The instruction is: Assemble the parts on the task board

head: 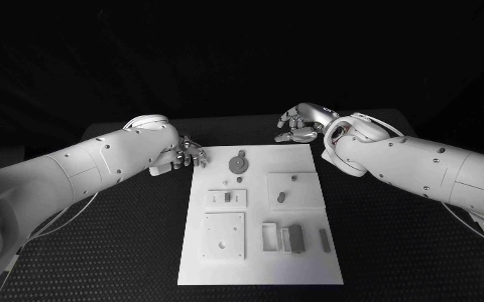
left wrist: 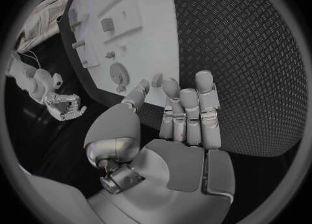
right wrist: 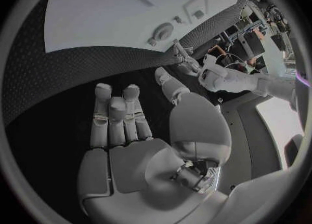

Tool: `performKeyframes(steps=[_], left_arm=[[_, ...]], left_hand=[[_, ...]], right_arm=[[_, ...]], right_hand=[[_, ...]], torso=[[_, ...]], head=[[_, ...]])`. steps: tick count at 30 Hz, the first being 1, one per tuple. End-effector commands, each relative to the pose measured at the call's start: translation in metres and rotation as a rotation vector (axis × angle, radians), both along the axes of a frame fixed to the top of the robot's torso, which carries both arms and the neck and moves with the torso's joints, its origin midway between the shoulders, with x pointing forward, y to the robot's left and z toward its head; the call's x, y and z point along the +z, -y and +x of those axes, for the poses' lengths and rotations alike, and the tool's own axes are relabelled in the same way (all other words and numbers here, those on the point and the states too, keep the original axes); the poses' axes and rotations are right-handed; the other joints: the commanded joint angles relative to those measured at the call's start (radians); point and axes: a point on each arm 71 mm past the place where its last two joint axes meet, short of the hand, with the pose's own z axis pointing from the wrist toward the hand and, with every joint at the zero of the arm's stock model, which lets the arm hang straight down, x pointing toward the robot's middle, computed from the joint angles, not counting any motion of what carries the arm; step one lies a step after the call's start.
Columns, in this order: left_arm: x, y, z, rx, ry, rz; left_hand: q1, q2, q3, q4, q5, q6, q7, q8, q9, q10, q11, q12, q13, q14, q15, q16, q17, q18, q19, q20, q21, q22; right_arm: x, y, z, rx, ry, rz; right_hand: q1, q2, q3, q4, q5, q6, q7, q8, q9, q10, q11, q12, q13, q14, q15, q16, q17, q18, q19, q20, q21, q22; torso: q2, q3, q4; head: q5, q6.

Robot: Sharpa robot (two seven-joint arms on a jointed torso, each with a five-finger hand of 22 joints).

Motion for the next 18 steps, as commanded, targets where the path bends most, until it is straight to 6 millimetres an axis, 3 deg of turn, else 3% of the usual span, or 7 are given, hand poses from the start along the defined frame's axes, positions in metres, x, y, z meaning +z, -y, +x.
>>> performKeyframes(steps=[1,9,14,15,17,18], left_arm=[[-0.0024,0.0044,-0.001,-0.02,-0.022,-0.018],[-0.0059,0.0062,-0.0019,-0.021,-0.036,-0.032],[-0.0059,0.0051,-0.0016,-0.014,-0.033,-0.028],[-0.0058,0.005,-0.0016,-0.013,-0.032,-0.029],[-0.0058,0.0043,-0.0015,-0.012,-0.032,-0.029],[-0.0058,0.0042,-0.0015,-0.013,-0.032,-0.029]], left_hand=[[0.001,0.02,-0.002,-0.009,-0.004,-0.009,0.014,-0.003,-0.002,-0.005,0.003,0.001,-0.001,-0.004,0.003,0.001,-0.002,0.018,0.003,-0.001,-0.004,0.01],[0.033,0.071,-0.004,-0.04,0.002,-0.009,0.014,0.0,-0.003,-0.007,0.003,0.004,-0.002,-0.006,0.004,0.004,-0.004,0.018,0.003,0.0,-0.005,0.014],[0.072,0.091,0.002,-0.043,0.011,-0.004,0.013,0.005,-0.003,-0.007,0.002,0.005,-0.002,-0.006,0.003,0.006,-0.006,0.018,0.003,0.0,-0.004,0.017],[0.084,0.093,0.006,-0.041,0.008,-0.002,0.012,0.007,-0.003,-0.007,0.001,0.006,-0.003,-0.006,0.003,0.007,-0.006,0.017,0.004,0.0,-0.004,0.017],[0.116,0.063,0.066,-0.002,-0.019,0.003,0.011,0.012,-0.002,-0.004,0.001,0.006,-0.005,-0.004,0.002,0.008,-0.009,0.015,0.01,0.001,-0.005,0.015],[0.12,0.062,0.074,0.002,-0.019,0.004,0.011,0.013,-0.001,-0.003,0.0,0.007,-0.005,-0.003,0.002,0.009,-0.009,0.015,0.011,0.001,-0.005,0.015]], right_arm=[[-0.0003,-0.0014,-0.0007,0.014,-0.004,-0.004],[-0.0004,-0.0013,-0.0007,0.013,-0.004,-0.005],[-0.0005,-0.0015,-0.0006,0.014,-0.005,-0.005],[-0.0005,-0.0016,-0.0006,0.014,-0.005,-0.005],[-0.0005,-0.0019,-0.0006,0.015,-0.005,-0.005],[-0.0005,-0.002,-0.0006,0.015,-0.005,-0.005]], right_hand=[[-0.009,-0.001,0.0,0.008,0.003,-0.01,0.02,0.004,-0.001,-0.005,0.002,0.005,-0.001,0.002,-0.001,0.002,-0.002,0.011,0.001,-0.004,-0.004,0.015],[-0.009,-0.001,0.0,0.008,0.003,-0.01,0.02,0.004,-0.002,-0.005,0.002,0.005,-0.002,0.002,-0.001,0.002,-0.002,0.011,0.001,-0.004,-0.004,0.015],[-0.009,-0.001,0.0,0.008,0.003,-0.009,0.02,0.004,-0.002,-0.005,0.002,0.006,-0.002,0.002,-0.001,0.002,-0.002,0.011,0.001,-0.004,-0.004,0.015],[-0.009,-0.001,0.0,0.008,0.003,-0.009,0.02,0.004,-0.002,-0.005,0.002,0.006,-0.002,0.002,-0.001,0.002,-0.002,0.011,0.001,-0.004,-0.004,0.015],[-0.009,-0.001,0.0,0.008,0.003,-0.009,0.02,0.004,-0.002,-0.005,0.002,0.006,-0.002,0.002,-0.001,0.002,-0.002,0.011,0.001,-0.004,-0.004,0.015],[-0.009,-0.001,0.0,0.008,0.003,-0.009,0.02,0.004,-0.002,-0.005,0.002,0.006,-0.002,0.002,-0.001,0.002,-0.002,0.011,0.001,-0.004,-0.004,0.015]], torso=[[0.0,-0.0001,-0.0008],[0.0,0.0,-0.0012],[0.0,0.0004,-0.0002],[0.0,0.0007,-0.0002],[0.0,0.0008,-0.0004],[0.0,0.0006,-0.0004]], head=[[0.001,-0.001],[-0.001,-0.001],[-0.001,-0.004],[-0.001,-0.004],[-0.001,-0.004],[-0.001,-0.004]])
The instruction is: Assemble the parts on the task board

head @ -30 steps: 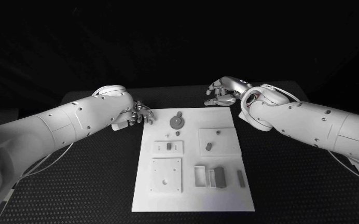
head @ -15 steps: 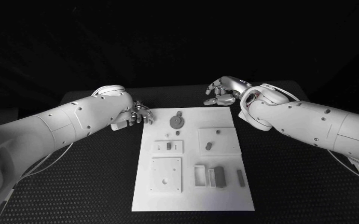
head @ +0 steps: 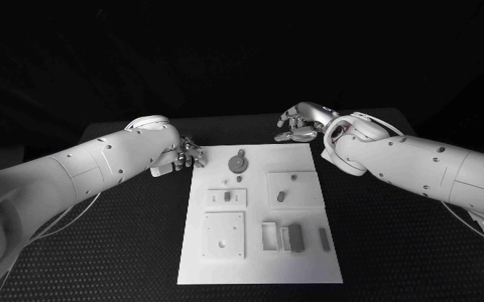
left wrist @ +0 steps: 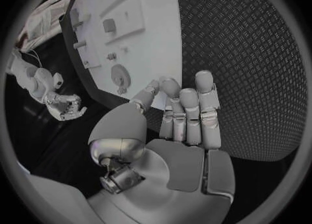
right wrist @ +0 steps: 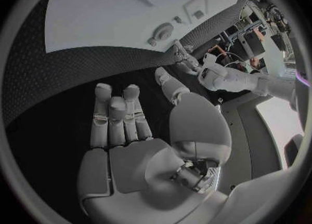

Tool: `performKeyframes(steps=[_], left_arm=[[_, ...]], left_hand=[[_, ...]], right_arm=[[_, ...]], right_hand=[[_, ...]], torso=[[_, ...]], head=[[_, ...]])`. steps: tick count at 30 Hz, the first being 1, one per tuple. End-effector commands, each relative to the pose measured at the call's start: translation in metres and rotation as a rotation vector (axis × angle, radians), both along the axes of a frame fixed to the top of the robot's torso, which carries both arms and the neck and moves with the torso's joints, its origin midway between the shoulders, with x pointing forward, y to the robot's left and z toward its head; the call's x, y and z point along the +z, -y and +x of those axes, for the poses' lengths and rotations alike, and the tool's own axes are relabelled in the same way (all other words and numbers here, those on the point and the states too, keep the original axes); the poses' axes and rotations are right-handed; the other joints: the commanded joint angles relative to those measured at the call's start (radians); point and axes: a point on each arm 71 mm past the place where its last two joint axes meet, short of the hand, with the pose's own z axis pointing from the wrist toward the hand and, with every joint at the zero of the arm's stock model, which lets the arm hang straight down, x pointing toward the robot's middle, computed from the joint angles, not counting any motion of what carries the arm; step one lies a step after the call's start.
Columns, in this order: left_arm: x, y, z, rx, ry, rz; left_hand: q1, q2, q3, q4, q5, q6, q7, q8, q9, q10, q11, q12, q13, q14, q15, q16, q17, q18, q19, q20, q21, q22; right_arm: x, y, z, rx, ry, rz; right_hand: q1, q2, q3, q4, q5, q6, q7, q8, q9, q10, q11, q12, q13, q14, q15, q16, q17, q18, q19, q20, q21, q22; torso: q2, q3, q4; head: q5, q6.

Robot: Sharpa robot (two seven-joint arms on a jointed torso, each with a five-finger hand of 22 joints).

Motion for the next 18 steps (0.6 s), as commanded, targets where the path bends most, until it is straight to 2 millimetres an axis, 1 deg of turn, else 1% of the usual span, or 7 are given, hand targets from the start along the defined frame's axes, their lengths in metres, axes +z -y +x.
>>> performKeyframes(steps=[1,5,7,10,16,18], left_arm=[[-0.0008,0.0014,-0.0006,-0.012,-0.012,-0.012],[-0.0006,0.0008,-0.0006,-0.012,-0.009,-0.017],[-0.0005,0.0001,-0.0006,-0.009,-0.007,-0.023],[-0.0009,-0.0009,-0.0012,-0.002,-0.017,-0.042],[-0.0013,-0.0042,-0.004,0.025,-0.036,-0.094],[-0.0012,-0.0062,-0.0067,0.049,-0.046,-0.136]], left_hand=[[0.016,-0.003,0.024,0.013,-0.003,0.001,0.006,0.007,0.002,-0.001,-0.002,0.007,-0.001,-0.002,0.002,0.005,-0.001,0.015,0.009,-0.003,-0.004,0.015],[0.031,0.01,0.039,0.011,-0.003,0.014,0.003,0.016,0.006,0.003,-0.005,0.009,-0.001,0.0,0.0,0.008,-0.001,0.015,0.012,-0.004,-0.002,0.017],[0.046,0.025,0.049,0.003,-0.003,0.031,-0.002,0.028,0.012,0.007,-0.01,0.011,-0.001,0.003,-0.004,0.011,-0.001,0.015,0.014,-0.005,0.001,0.019],[0.062,0.04,0.058,-0.008,-0.003,0.051,-0.009,0.043,0.022,0.013,-0.016,0.013,-0.002,0.006,-0.009,0.015,-0.001,0.014,0.015,-0.007,0.004,0.02],[0.07,0.049,0.061,-0.015,-0.004,0.066,-0.015,0.057,0.032,0.021,-0.022,0.014,-0.004,0.012,-0.013,0.019,-0.001,0.012,0.019,-0.009,0.008,0.021],[0.069,0.054,0.059,-0.015,-0.004,0.073,-0.018,0.063,0.038,0.023,-0.025,0.015,-0.004,0.014,-0.015,0.021,-0.001,0.011,0.019,-0.009,0.01,0.021]], right_arm=[[-0.0005,-0.0017,-0.0005,0.014,-0.005,-0.005],[-0.0005,-0.0017,-0.0005,0.014,-0.005,-0.005],[-0.0005,-0.0017,-0.0005,0.014,-0.005,-0.005],[-0.0005,-0.0019,-0.0006,0.015,-0.005,-0.005],[-0.0004,-0.0016,-0.001,0.015,-0.005,-0.004],[-0.0003,-0.0014,-0.0013,0.015,-0.005,-0.004]], right_hand=[[-0.009,-0.001,0.0,0.008,0.003,-0.009,0.02,0.004,-0.002,-0.005,0.002,0.006,-0.001,0.003,-0.002,0.002,-0.001,0.011,0.002,-0.006,-0.004,0.015],[-0.009,-0.001,0.0,0.008,0.003,-0.009,0.02,0.004,-0.002,-0.005,0.002,0.006,-0.001,0.003,-0.002,0.002,-0.001,0.011,0.002,-0.006,-0.004,0.015],[-0.009,-0.001,0.0,0.008,0.003,-0.009,0.02,0.004,-0.002,-0.004,0.002,0.006,-0.001,0.003,-0.002,0.002,-0.001,0.011,0.002,-0.006,-0.004,0.015],[-0.009,-0.001,0.0,0.008,0.003,-0.009,0.02,0.004,-0.002,-0.004,0.002,0.006,-0.001,0.003,-0.002,0.002,-0.001,0.011,0.002,-0.006,-0.004,0.015],[-0.009,-0.001,0.0,0.008,0.003,-0.009,0.02,0.004,-0.002,-0.004,0.002,0.006,-0.002,0.003,-0.002,0.002,-0.001,0.011,0.002,-0.006,-0.004,0.015],[-0.009,-0.001,0.0,0.008,0.003,-0.009,0.02,0.004,-0.002,-0.004,0.002,0.006,-0.002,0.003,-0.002,0.002,-0.001,0.011,0.002,-0.006,-0.004,0.015]], torso=[[0.0,0.0003,0.0003],[0.0,0.0004,0.0001],[0.0,0.0003,0.0001],[0.0,0.0002,0.0],[-0.001,0.0009,0.0016],[-0.001,0.001,0.0017]], head=[[0.0,0.0],[-0.001,-0.001],[-0.001,-0.001],[-0.001,0.001],[0.0,0.001],[0.0,0.002]])
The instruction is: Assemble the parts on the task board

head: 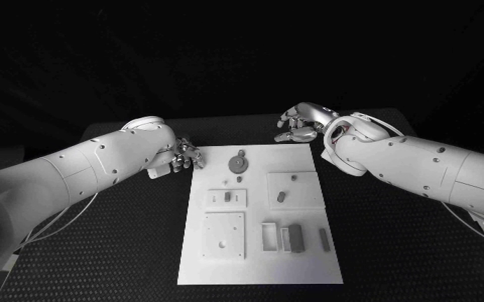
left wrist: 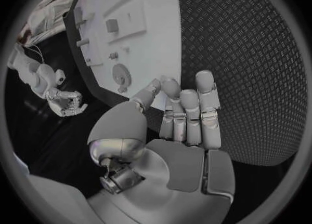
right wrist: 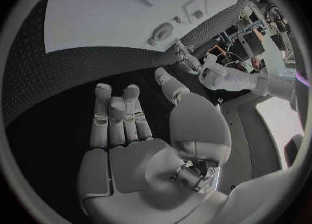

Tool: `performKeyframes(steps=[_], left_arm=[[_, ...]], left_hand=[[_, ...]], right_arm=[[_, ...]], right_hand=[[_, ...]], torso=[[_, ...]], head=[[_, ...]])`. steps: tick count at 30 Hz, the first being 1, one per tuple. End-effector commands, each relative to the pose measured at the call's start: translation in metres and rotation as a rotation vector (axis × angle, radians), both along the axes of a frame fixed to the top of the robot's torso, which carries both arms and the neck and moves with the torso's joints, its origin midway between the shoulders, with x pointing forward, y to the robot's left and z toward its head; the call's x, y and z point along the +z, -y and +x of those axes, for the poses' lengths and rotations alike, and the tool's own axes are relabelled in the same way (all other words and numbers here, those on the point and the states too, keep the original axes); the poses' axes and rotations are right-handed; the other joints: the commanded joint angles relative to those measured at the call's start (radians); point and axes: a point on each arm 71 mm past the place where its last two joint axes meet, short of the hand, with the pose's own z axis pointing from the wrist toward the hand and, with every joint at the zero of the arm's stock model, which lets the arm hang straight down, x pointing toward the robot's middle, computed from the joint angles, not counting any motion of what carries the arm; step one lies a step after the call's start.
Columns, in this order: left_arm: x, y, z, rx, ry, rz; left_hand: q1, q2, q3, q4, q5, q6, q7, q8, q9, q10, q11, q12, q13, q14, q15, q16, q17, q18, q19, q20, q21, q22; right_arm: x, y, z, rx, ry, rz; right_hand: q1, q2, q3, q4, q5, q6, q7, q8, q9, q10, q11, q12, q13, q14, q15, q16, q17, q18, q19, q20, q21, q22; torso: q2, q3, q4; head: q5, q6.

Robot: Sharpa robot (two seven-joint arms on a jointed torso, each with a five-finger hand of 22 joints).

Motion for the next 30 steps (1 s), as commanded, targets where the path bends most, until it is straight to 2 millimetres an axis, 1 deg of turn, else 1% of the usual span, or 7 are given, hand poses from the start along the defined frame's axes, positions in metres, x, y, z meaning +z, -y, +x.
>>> performKeyframes(steps=[1,8,14,18,23,29,30], left_arm=[[0.0,0.001,-0.005,0.04,-0.034,-0.11],[0.003,-0.002,-0.019,0.077,-0.046,-0.205],[0.008,0.004,-0.039,0.062,-0.019,-0.243],[0.01,0.009,-0.048,0.043,0.003,-0.251],[0.007,0.014,-0.06,0.015,0.022,-0.238],[-0.002,0.019,-0.075,-0.022,0.033,-0.197],[-0.003,0.019,-0.077,-0.026,0.034,-0.192]], left_hand=[[0.03,0.029,-0.001,-0.004,0.007,0.027,0.014,0.015,0.029,0.005,-0.007,0.006,-0.002,0.003,-0.011,0.006,-0.002,0.01,0.007,-0.003,0.006,0.021],[0.022,0.034,-0.007,-0.002,0.007,0.035,0.009,0.028,0.043,0.01,-0.012,0.006,-0.004,0.006,-0.014,0.008,-0.003,0.009,0.008,-0.005,0.008,0.021],[0.014,0.037,-0.01,0.001,0.008,0.044,0.002,0.045,0.057,0.016,-0.018,0.007,-0.005,0.011,-0.018,0.01,-0.004,0.008,0.01,-0.009,0.011,0.02],[0.005,0.039,-0.012,0.007,0.011,0.062,-0.008,0.074,0.076,0.023,-0.027,0.009,-0.007,0.017,-0.024,0.013,-0.005,0.007,0.015,-0.012,0.014,0.019],[-0.005,0.039,-0.004,0.009,0.036,0.059,-0.017,0.12,0.112,0.033,-0.035,0.014,-0.011,0.025,-0.032,0.017,-0.008,0.004,0.02,-0.019,0.018,0.019],[-0.008,0.039,0.0,0.006,0.046,0.055,-0.02,0.139,0.127,0.037,-0.038,0.017,-0.012,0.029,-0.034,0.021,-0.008,0.003,0.024,-0.022,0.022,0.02],[-0.009,0.039,0.001,0.006,0.048,0.055,-0.021,0.142,0.129,0.038,-0.038,0.018,-0.012,0.03,-0.034,0.022,-0.008,0.003,0.025,-0.023,0.023,0.02]], right_arm=[[0.0,-0.001,-0.001,0.014,-0.004,-0.004],[0.0,0.0,-0.002,0.013,-0.005,-0.005],[0.0,0.002,-0.002,0.012,-0.007,-0.006],[0.0,0.002,-0.003,0.013,-0.008,-0.005],[0.0,0.002,-0.003,0.013,-0.008,-0.006],[0.0,0.003,-0.003,0.012,-0.01,-0.007],[0.0,0.003,-0.003,0.013,-0.01,-0.007]], right_hand=[[-0.009,-0.001,0.0,0.008,0.003,-0.011,0.017,0.004,-0.002,-0.004,0.002,0.006,-0.002,0.004,-0.003,0.002,-0.001,0.012,0.002,-0.006,-0.004,0.015],[-0.009,-0.001,0.0,0.008,0.003,-0.011,0.017,0.005,-0.002,-0.005,0.002,0.006,-0.002,0.004,-0.003,0.002,-0.001,0.012,0.002,-0.006,-0.004,0.015],[-0.009,-0.001,-0.001,0.008,0.003,-0.011,0.017,0.005,-0.002,-0.005,0.002,0.006,-0.002,0.004,-0.003,0.002,-0.001,0.012,0.002,-0.006,-0.004,0.015],[-0.009,-0.001,-0.001,0.008,0.003,-0.011,0.017,0.005,-0.002,-0.005,0.002,0.006,-0.002,0.004,-0.003,0.002,-0.001,0.012,0.002,-0.006,-0.004,0.015],[-0.009,-0.001,-0.001,0.008,0.003,-0.011,0.017,0.005,-0.002,-0.005,0.002,0.006,-0.002,0.004,-0.003,0.002,-0.001,0.012,0.002,-0.006,-0.004,0.015],[-0.009,-0.002,-0.001,0.008,0.003,-0.011,0.017,0.005,-0.002,-0.005,0.002,0.007,-0.003,0.004,-0.003,0.002,-0.001,0.012,0.002,-0.006,-0.004,0.015],[-0.009,-0.002,-0.001,0.009,0.003,-0.011,0.017,0.005,-0.002,-0.005,0.002,0.007,-0.003,0.004,-0.003,0.002,-0.001,0.012,0.002,-0.006,-0.004,0.015]], torso=[[0.0,0.0008,0.0011],[-0.001,0.0015,0.0011],[-0.001,0.0011,0.0004],[-0.001,0.0002,0.001],[-0.001,-0.0002,0.0015],[-0.001,-0.0006,0.001],[-0.001,-0.001,0.0012]], head=[[0.001,0.001],[0.003,0.002],[0.003,0.002],[0.003,0.0],[0.001,-0.003],[0.001,-0.004],[0.001,-0.006]])
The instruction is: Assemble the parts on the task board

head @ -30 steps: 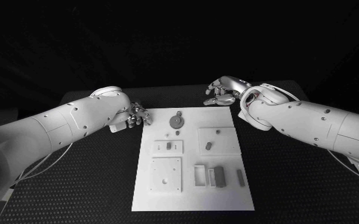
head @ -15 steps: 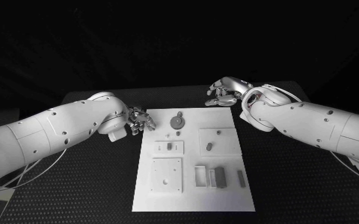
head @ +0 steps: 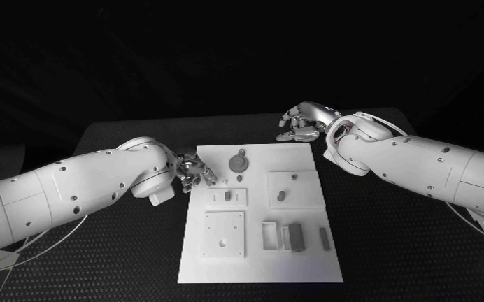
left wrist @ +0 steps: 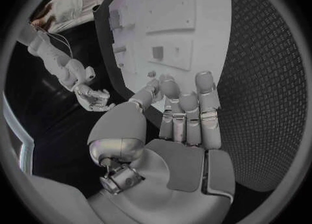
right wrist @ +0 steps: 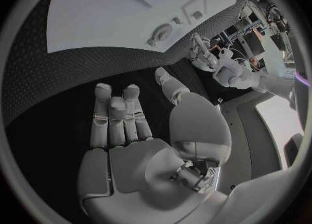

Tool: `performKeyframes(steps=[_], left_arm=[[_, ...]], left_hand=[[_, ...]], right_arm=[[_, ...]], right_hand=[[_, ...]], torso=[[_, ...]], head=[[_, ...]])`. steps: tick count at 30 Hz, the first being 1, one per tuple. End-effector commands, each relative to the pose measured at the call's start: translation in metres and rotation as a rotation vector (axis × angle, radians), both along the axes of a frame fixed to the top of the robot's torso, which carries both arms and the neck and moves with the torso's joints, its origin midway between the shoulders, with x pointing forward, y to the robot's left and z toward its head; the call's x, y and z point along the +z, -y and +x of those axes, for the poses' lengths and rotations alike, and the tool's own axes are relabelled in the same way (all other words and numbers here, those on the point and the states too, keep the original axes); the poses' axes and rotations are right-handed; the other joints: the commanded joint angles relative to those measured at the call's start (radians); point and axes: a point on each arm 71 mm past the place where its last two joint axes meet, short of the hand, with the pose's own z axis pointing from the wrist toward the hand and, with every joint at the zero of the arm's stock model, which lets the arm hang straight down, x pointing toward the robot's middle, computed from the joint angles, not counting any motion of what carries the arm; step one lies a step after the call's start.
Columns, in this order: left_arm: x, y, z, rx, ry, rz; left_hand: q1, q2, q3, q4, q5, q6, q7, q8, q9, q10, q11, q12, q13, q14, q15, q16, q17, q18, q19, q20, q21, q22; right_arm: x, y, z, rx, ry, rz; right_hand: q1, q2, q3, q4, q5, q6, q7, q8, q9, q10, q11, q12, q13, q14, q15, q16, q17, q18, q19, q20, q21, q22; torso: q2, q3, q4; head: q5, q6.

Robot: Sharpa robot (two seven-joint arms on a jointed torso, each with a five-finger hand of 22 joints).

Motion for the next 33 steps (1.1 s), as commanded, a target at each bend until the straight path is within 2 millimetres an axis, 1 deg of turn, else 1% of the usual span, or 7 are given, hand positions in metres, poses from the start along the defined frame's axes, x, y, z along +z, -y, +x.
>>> performKeyframes(steps=[1,6,12,16,18,25,33], left_arm=[[0.001,0.002,-0.003,0.001,0.058,0.036],[-0.006,0.003,-0.01,-0.017,0.044,0.059],[-0.011,0.006,-0.014,-0.036,0.049,0.084],[-0.015,0.009,-0.017,-0.052,0.039,0.097],[-0.017,0.01,-0.017,-0.056,0.038,0.102],[-0.021,0.013,-0.018,-0.066,0.042,0.113],[-0.023,0.014,-0.018,-0.078,0.04,0.136]], left_hand=[[0.01,0.019,0.007,-0.001,0.006,0.017,0.006,0.141,0.13,0.005,-0.005,0.004,-0.001,0.014,-0.015,0.007,-0.001,0.006,0.003,-0.008,0.004,0.02],[0.01,0.019,0.009,-0.002,0.009,0.017,0.005,0.145,0.133,0.006,-0.006,0.005,-0.001,0.014,-0.015,0.007,-0.001,0.006,0.004,-0.009,0.005,0.02],[0.009,0.019,0.009,-0.002,0.01,0.016,0.005,0.148,0.135,0.006,-0.006,0.005,-0.001,0.015,-0.015,0.008,-0.001,0.005,0.004,-0.01,0.005,0.02],[0.009,0.018,0.009,-0.002,0.011,0.016,0.005,0.149,0.136,0.006,-0.006,0.006,-0.002,0.015,-0.015,0.008,-0.001,0.005,0.004,-0.01,0.006,0.02],[0.008,0.018,0.009,-0.002,0.011,0.016,0.005,0.15,0.136,0.007,-0.006,0.006,-0.002,0.015,-0.015,0.008,-0.001,0.005,0.005,-0.01,0.006,0.02],[0.001,0.015,0.01,0.003,0.011,0.02,0.002,0.161,0.144,0.009,-0.008,0.007,-0.002,0.017,-0.016,0.01,-0.001,0.004,0.006,-0.011,0.008,0.02],[-0.005,0.011,0.011,0.009,0.011,0.022,-0.001,0.172,0.151,0.014,-0.011,0.01,-0.003,0.02,-0.017,0.013,-0.001,0.004,0.009,-0.013,0.011,0.02]], right_arm=[[-0.001,-0.001,-0.001,0.014,-0.007,-0.006],[-0.001,-0.001,-0.001,0.012,-0.009,-0.007],[-0.001,-0.001,-0.001,0.013,-0.009,-0.007],[-0.001,-0.001,-0.001,0.013,-0.01,-0.007],[-0.001,-0.001,-0.001,0.013,-0.009,-0.007],[-0.001,-0.001,-0.001,0.013,-0.009,-0.007],[-0.001,-0.001,-0.001,0.014,-0.01,-0.007]], right_hand=[[-0.009,-0.002,0.002,0.006,0.003,-0.011,0.017,0.005,-0.001,-0.005,0.002,0.007,-0.001,0.004,-0.003,0.002,-0.001,0.015,0.002,-0.006,-0.004,0.015],[-0.01,-0.002,0.002,0.006,0.003,-0.011,0.017,0.005,-0.001,-0.005,0.002,0.007,-0.001,0.004,-0.003,0.002,-0.001,0.015,0.002,-0.006,-0.004,0.015],[-0.01,-0.001,0.002,0.006,0.003,-0.011,0.017,0.005,-0.001,-0.005,0.002,0.007,-0.001,0.004,-0.003,0.002,-0.002,0.015,0.002,-0.006,-0.004,0.015],[-0.01,-0.001,0.002,0.006,0.003,-0.011,0.017,0.005,-0.001,-0.005,0.002,0.007,-0.002,0.004,-0.003,0.002,-0.002,0.015,0.002,-0.006,-0.004,0.015],[-0.01,-0.001,0.002,0.006,0.003,-0.011,0.017,0.005,-0.001,-0.005,0.002,0.007,-0.002,0.004,-0.003,0.002,-0.002,0.015,0.002,-0.006,-0.004,0.015],[-0.01,-0.001,0.002,0.007,0.003,-0.011,0.017,0.005,-0.001,-0.005,0.002,0.007,-0.002,0.004,-0.003,0.002,-0.002,0.015,0.002,-0.006,-0.004,0.015],[-0.01,-0.001,0.002,0.007,0.003,-0.011,0.017,0.005,-0.002,-0.005,0.002,0.007,-0.002,0.004,-0.003,0.002,-0.002,0.015,0.002,-0.006,-0.004,0.015]], torso=[[0.0,-0.0006,-0.0001],[0.0,0.0002,0.0001],[0.001,-0.0009,-0.0006],[0.001,-0.0003,-0.0011],[0.002,0.0002,-0.0014],[0.001,-0.0007,-0.0017],[0.001,0.0001,-0.0025]], head=[[0.0,-0.003],[0.001,-0.006],[0.001,-0.007],[0.001,-0.01],[0.001,-0.011],[0.001,-0.012],[0.001,-0.014]])
